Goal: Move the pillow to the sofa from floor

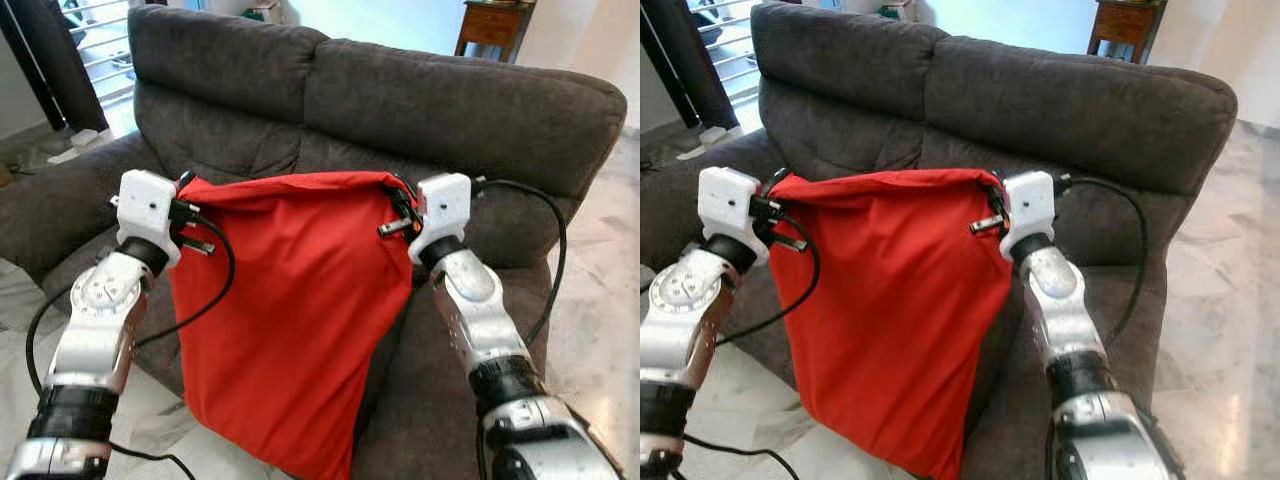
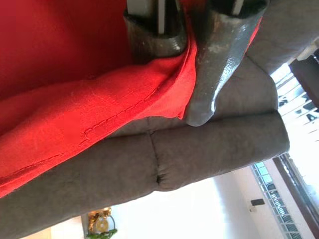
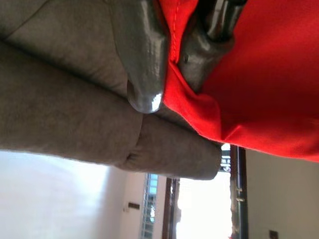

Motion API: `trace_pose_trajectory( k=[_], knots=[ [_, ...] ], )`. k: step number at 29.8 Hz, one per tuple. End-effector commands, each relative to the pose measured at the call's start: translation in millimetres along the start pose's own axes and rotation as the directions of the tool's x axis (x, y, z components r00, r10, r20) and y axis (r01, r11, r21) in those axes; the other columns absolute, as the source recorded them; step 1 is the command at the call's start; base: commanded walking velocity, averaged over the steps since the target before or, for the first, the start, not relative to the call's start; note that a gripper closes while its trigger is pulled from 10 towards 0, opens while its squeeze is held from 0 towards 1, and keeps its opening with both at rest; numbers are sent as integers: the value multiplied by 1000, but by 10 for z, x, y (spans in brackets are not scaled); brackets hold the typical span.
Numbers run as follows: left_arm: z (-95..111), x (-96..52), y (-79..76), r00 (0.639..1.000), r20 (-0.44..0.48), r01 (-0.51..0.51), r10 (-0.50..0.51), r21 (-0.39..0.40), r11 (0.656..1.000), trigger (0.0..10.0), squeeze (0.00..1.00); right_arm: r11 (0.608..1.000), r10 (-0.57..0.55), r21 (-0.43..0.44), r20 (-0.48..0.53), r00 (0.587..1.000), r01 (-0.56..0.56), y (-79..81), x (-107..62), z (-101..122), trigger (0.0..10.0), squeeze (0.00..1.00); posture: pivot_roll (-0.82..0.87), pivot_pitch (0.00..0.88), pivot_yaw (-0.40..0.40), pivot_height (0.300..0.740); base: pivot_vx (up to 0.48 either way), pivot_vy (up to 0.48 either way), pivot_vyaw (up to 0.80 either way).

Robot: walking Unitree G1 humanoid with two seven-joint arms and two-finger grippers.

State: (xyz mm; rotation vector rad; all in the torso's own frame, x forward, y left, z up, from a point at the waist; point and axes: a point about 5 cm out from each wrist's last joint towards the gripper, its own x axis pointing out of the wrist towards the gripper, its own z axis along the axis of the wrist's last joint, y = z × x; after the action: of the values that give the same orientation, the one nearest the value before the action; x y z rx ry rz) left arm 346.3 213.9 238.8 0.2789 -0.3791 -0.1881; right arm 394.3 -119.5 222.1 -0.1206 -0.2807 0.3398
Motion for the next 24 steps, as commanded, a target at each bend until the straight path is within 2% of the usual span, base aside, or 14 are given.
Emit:
trace_pose_trajectory(
  k=[1, 4, 6, 8, 16, 18, 19, 22, 24],
  knots=[
    [124, 72, 171, 999, 47, -24, 21, 60, 998, 10000, 0, 995, -102, 31, 101, 990, 100, -212, 105, 300, 10000, 0, 85, 66, 16, 740, 0, 0, 0],
    [214, 189, 294, 997, 68, -46, 40, 94, 994, 10000, 0, 993, -119, 28, 123, 985, 116, -251, 198, 439, 10000, 0, 95, 68, 9, 740, 0, 0, 0],
    [240, 214, 324, 996, 75, -51, 44, 100, 994, 10000, 0, 992, -128, 33, 122, 984, 125, -263, 218, 463, 10000, 0, 94, 69, 8, 740, 0, 0, 0],
    [341, 311, 437, 994, 96, -66, 55, 126, 990, 10000, 0, 987, -160, 36, 119, 980, 157, -324, 277, 546, 10000, 0, 95, 73, 5, 740, 0, 0, 0],
    [392, 441, 539, 998, 62, -34, 23, 184, 982, 10000, 0, 968, -252, 23, 72, 965, 251, -520, 253, 521, 10000, 0, 98, 80, 7, 740, 0, 0, 0],
    [319, 459, 496, 1000, 15, 16, -19, 193, 981, 10000, 0, 951, -307, -17, 10, 952, 307, -618, 170, 366, 10000, 0, 97, 90, 8, 740, 0, 0, 0],
    [319, 459, 496, 1000, 15, 16, -19, 193, 981, 10000, 0, 951, -307, -17, 10, 952, 307, -618, 170, 366, 10000, 0, 97, 90, 8, 740, 0, 0, 0],
    [219, 439, 443, 999, -11, 54, -52, 196, 979, 10000, 0, 929, -368, -56, -62, 928, 365, -720, 45, 156, 10000, 0, 90, 96, 6, 740, 0, 0, 0],
    [164, 422, 427, 998, -24, 67, -63, 196, 978, 10000, 0, 906, -423, -95, -132, 896, 414, -822, -109, -55, 10000, 0, 94, 96, 5, 740, 0, 0, 0]
  ],
)
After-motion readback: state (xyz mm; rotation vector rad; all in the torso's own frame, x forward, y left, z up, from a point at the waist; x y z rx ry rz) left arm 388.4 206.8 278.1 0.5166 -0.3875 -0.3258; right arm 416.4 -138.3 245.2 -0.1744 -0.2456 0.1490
